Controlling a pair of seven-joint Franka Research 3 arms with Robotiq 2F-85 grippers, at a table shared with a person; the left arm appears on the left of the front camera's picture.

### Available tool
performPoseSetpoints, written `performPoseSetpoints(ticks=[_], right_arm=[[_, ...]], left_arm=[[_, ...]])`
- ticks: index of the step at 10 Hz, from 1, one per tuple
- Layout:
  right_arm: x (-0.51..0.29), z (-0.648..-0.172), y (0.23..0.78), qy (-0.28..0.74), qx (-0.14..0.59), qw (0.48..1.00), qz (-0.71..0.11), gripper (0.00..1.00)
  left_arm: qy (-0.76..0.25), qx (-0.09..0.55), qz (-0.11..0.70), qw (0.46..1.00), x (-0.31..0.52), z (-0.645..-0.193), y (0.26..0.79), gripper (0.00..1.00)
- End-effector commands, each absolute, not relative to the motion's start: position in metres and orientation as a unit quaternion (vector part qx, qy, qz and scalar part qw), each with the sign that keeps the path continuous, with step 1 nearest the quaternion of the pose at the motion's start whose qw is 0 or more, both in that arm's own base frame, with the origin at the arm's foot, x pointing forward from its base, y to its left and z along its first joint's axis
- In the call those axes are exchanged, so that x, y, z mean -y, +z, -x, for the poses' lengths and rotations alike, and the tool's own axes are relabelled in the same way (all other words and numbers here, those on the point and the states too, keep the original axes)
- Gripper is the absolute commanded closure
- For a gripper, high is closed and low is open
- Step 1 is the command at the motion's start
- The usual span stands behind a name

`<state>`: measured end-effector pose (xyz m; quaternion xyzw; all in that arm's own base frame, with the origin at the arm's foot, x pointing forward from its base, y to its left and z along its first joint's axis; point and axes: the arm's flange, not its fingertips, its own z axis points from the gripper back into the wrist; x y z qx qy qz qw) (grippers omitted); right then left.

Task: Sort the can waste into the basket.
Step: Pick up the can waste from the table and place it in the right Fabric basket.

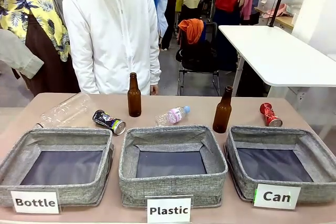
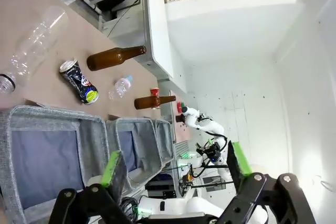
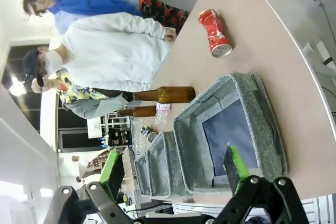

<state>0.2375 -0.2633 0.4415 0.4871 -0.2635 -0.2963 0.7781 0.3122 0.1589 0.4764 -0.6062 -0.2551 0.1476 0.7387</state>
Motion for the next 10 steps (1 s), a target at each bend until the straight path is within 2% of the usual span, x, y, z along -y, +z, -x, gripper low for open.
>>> performPoseSetpoints(ticks=[1, 3, 5, 8, 10], right_arm=[[0.266, -0.237, 0.442, -0.287, 0.277, 0.774, -0.492, 0.0], [0.263, -0.237, 0.442, -0.296, 0.263, 0.778, -0.488, 0.0], [0.232, -0.264, 0.464, -0.265, 0.261, 0.83, -0.416, 0.0], [0.188, -0.336, 0.49, -0.225, 0.229, 0.905, -0.278, 0.0], [0.156, -0.38, 0.491, -0.193, 0.225, 0.934, -0.201, 0.0]], left_arm=[[0.135, 0.256, 0.609, 0.739, -0.162, -0.31, 0.474, 0.0], [0.135, 0.256, 0.609, 0.739, -0.162, -0.31, 0.474, 0.0], [0.135, 0.256, 0.609, 0.739, -0.162, -0.31, 0.474, 0.0], [0.135, 0.256, 0.609, 0.739, -0.162, -0.31, 0.474, 0.0], [0.135, 0.256, 0.609, 0.739, -0.162, -0.31, 0.474, 0.0]])
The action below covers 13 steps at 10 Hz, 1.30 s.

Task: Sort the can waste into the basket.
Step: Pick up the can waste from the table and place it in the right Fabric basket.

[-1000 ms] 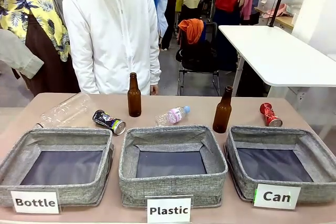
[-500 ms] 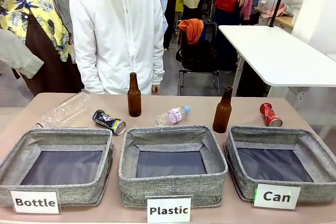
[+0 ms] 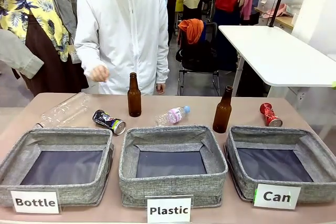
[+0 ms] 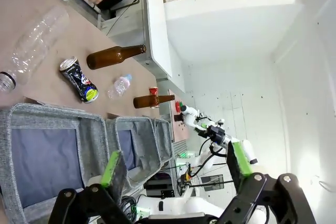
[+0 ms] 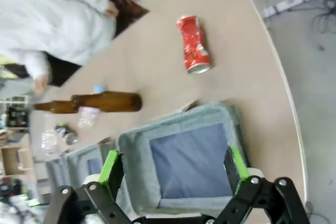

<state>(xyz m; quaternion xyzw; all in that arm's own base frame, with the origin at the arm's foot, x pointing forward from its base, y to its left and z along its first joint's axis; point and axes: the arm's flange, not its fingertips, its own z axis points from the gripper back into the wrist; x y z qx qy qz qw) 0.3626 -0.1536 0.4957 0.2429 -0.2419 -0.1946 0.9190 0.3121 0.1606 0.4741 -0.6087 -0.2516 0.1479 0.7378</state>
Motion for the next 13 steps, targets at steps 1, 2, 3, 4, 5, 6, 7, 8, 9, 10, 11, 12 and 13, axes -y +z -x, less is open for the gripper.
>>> performPoseSetpoints(ticks=[1, 2, 3, 4, 5, 6, 7, 8, 9, 10, 11, 12, 13], right_arm=[[0.141, -0.4, 0.487, -0.187, 0.225, 0.944, -0.154, 0.0], [0.127, -0.419, 0.478, -0.167, 0.215, 0.955, -0.121, 0.0], [0.121, -0.427, 0.47, -0.163, 0.215, 0.958, -0.099, 0.0], [0.121, -0.425, 0.469, -0.161, 0.242, 0.952, -0.093, 0.0], [0.119, -0.418, 0.472, -0.154, 0.224, 0.954, -0.128, 0.0], [0.119, -0.418, 0.472, -0.154, 0.224, 0.954, -0.128, 0.0], [0.118, -0.426, 0.462, -0.147, 0.226, 0.957, -0.106, 0.0], [0.102, -0.434, 0.459, -0.135, 0.242, 0.958, -0.073, 0.0], [0.094, -0.456, 0.455, -0.121, 0.236, 0.962, -0.065, 0.0], [0.089, -0.48, 0.446, -0.114, 0.241, 0.961, -0.068, 0.0], [0.083, -0.508, 0.43, -0.111, 0.226, 0.966, -0.067, 0.0], [0.082, -0.528, 0.409, -0.082, 0.186, 0.976, -0.084, 0.0], [0.08, -0.548, 0.388, -0.077, 0.169, 0.979, -0.079, 0.0]], left_arm=[[0.135, 0.256, 0.609, 0.739, -0.162, -0.31, 0.474, 0.0], [0.135, 0.256, 0.609, 0.739, -0.162, -0.31, 0.474, 0.0], [0.135, 0.256, 0.609, 0.739, -0.162, -0.31, 0.474, 0.0], [0.135, 0.256, 0.609, 0.739, -0.162, -0.31, 0.474, 0.0], [0.135, 0.256, 0.609, 0.739, -0.162, -0.31, 0.474, 0.0], [0.135, 0.256, 0.609, 0.739, -0.162, -0.31, 0.474, 0.0], [0.135, 0.256, 0.609, 0.739, -0.162, -0.31, 0.474, 0.0], [0.135, 0.256, 0.609, 0.739, -0.162, -0.31, 0.474, 0.0], [0.135, 0.256, 0.609, 0.739, -0.162, -0.31, 0.474, 0.0], [0.135, 0.256, 0.609, 0.739, -0.162, -0.31, 0.474, 0.0], [0.135, 0.256, 0.609, 0.739, -0.162, -0.31, 0.474, 0.0], [0.135, 0.256, 0.609, 0.739, -0.162, -0.31, 0.474, 0.0], [0.135, 0.256, 0.609, 0.739, -0.162, -0.31, 0.474, 0.0]])
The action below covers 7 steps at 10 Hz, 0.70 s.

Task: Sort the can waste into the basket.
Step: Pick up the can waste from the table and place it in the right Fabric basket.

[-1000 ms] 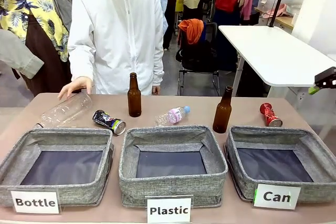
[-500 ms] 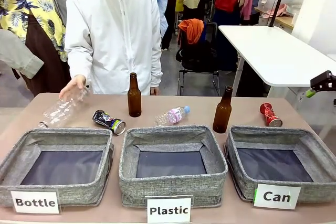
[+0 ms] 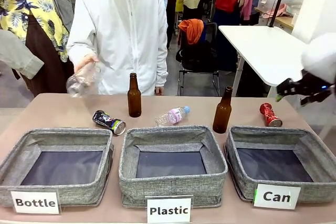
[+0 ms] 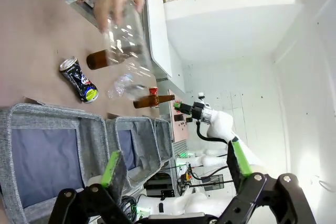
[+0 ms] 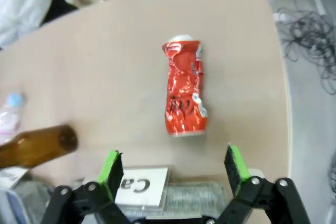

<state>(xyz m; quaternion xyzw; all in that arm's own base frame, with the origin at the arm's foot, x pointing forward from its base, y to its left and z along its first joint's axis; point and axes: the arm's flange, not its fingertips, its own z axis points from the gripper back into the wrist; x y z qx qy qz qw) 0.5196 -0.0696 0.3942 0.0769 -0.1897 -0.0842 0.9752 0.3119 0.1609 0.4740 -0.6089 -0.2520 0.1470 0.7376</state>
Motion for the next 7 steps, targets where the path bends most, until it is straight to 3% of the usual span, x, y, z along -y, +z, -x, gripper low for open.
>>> performPoseSetpoints(ticks=[1, 7], right_arm=[[0.076, -0.563, 0.368, -0.065, 0.161, 0.982, -0.075, 0.0], [0.075, -0.624, 0.295, -0.053, 0.12, 0.991, -0.013, 0.0]], left_arm=[[0.135, 0.256, 0.609, 0.739, -0.162, -0.31, 0.474, 0.0], [0.135, 0.256, 0.609, 0.739, -0.162, -0.31, 0.474, 0.0]])
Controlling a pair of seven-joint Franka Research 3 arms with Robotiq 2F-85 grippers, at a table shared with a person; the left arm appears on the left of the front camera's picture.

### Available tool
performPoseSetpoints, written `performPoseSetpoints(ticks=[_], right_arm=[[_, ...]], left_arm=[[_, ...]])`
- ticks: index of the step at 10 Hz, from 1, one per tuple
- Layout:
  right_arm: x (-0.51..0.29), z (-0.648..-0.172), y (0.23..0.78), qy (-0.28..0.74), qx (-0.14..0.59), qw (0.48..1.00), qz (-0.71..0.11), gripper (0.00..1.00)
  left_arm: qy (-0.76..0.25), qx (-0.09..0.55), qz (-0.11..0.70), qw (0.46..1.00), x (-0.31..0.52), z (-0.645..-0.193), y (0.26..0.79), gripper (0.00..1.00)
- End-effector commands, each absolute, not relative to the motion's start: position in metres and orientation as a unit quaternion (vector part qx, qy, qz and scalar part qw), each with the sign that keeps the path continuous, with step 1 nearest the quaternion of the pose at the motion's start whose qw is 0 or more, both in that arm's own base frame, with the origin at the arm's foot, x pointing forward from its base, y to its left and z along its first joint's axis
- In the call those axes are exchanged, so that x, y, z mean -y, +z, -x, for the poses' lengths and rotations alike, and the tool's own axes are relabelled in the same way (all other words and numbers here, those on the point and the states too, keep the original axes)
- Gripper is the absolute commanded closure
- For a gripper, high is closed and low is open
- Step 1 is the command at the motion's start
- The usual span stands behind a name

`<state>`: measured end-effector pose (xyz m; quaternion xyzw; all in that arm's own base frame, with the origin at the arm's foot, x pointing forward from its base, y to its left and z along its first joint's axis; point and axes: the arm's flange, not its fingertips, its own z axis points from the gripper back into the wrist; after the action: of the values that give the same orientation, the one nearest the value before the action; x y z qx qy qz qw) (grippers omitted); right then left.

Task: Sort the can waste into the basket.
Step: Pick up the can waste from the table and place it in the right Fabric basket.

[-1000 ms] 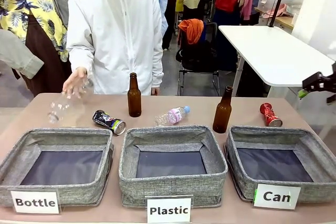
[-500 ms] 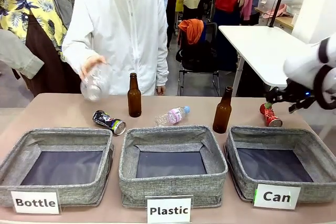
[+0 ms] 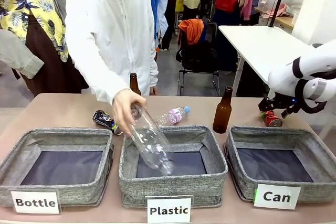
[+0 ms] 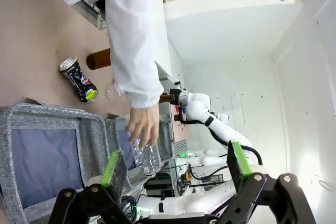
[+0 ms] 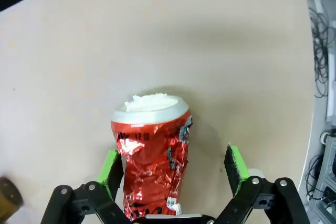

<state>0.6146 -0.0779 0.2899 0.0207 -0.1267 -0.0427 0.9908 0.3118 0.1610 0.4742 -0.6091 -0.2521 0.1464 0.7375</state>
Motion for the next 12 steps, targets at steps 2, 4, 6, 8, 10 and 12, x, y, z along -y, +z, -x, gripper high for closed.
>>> performPoseSetpoints(ticks=[2, 4, 6, 8, 10, 12], right_arm=[[0.0738, -0.6233, 0.2922, -0.051, 0.11, 0.993, -0.013, 0.0], [0.0762, -0.6236, 0.295, -0.056, 0.105, 0.993, -0.017, 0.0], [0.0756, -0.6224, 0.2964, -0.051, 0.099, 0.994, -0.015, 0.6], [0.0755, -0.6215, 0.2969, -0.055, 0.096, 0.994, -0.016, 0.66], [0.076, -0.6224, 0.2969, -0.055, 0.095, 0.994, -0.018, 1.0], [0.0777, -0.6226, 0.3007, -0.056, 0.096, 0.994, -0.021, 1.0]], left_arm=[[0.135, 0.256, 0.609, 0.739, -0.1618, -0.3096, 0.474, 0.0], [0.135, 0.256, 0.609, 0.739, -0.1618, -0.3096, 0.474, 0.0], [0.135, 0.256, 0.609, 0.739, -0.1618, -0.3096, 0.474, 0.0], [0.135, 0.256, 0.609, 0.739, -0.1618, -0.3096, 0.474, 0.0], [0.135, 0.256, 0.609, 0.739, -0.1618, -0.3096, 0.474, 0.0], [0.135, 0.256, 0.609, 0.739, -0.1618, -0.3096, 0.474, 0.0]])
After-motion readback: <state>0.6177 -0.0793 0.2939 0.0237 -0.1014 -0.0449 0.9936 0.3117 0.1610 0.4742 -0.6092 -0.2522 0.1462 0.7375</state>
